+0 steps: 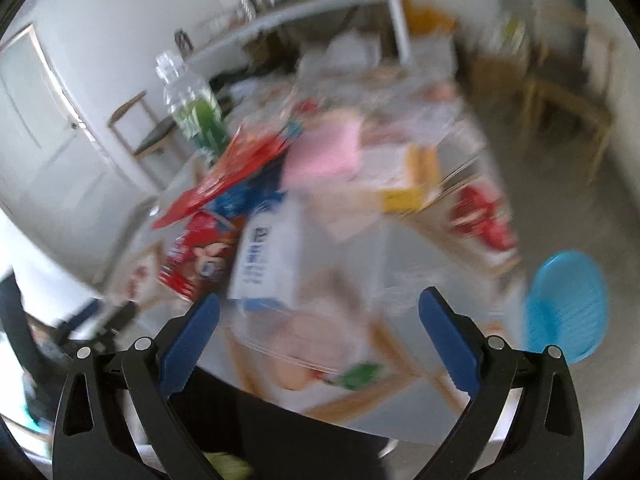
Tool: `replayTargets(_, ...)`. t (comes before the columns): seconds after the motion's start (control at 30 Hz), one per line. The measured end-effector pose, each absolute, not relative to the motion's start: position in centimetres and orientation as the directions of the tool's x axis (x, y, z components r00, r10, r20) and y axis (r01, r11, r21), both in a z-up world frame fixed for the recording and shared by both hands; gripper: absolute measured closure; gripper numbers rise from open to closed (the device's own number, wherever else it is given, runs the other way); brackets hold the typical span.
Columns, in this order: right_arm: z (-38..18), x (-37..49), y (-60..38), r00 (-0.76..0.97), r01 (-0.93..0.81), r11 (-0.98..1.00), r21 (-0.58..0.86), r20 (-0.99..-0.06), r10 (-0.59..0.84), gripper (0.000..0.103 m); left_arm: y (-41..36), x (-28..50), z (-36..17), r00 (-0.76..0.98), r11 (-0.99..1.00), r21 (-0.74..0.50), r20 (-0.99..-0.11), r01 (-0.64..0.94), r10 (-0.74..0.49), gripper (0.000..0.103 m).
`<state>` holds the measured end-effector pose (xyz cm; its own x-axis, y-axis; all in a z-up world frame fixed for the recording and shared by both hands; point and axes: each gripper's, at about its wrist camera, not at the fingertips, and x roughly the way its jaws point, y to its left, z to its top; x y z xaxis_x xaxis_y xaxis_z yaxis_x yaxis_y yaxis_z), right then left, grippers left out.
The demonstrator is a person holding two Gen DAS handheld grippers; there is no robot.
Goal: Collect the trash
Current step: 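Grasp the clear plastic box with the right gripper while the left gripper reaches for the clear bag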
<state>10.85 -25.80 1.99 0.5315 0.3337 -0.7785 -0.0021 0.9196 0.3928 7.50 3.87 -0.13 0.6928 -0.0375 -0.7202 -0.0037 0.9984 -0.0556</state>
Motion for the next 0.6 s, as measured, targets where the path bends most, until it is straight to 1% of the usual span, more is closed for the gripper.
replayTargets(0.1, 0.5, 13.8, -25.8, 0.431, 0.074, 0.890, 0.450, -0.819, 0.378, 0.006, 3.8, 8.2, -0.1, 0.688, 0.994, -0.094, -0.719, 0.047, -0.100, 0.009)
replayTargets(0.23, -0.6, 15.6, -25.2, 0.360, 0.120, 0.900, 0.420, -0.863, 0.354, 0.006, 4.1, 9.1, 0.0, 0.683, 0.980, -0.160, -0.703, 0.116, -0.196, 0.009)
replayTargets(0.33, -1.2, 16.6, -24.8, 0.326, 0.143, 0.910, 0.389, -0.887, 0.328, 0.006, 4.4, 9.6, 0.5, 0.698, 0.973, -0.177, -0.678, 0.150, -0.231, 0.009)
replayTargets(0.47, -2.1, 17.3, -24.4, 0.287, 0.164, 0.902, 0.399, -0.894, 0.344, 0.006, 4.9, 10.9, 1.4, 0.708, 0.967, -0.177, -0.659, 0.183, -0.254, 0.009)
replayTargets(0.6, -3.1, 17.6, -24.8, 0.283, 0.180, 0.895, 0.409, -0.892, 0.351, 0.006, 4.9, 12.7, 2.6, 0.712, 0.958, -0.168, -0.641, 0.233, -0.286, 0.009)
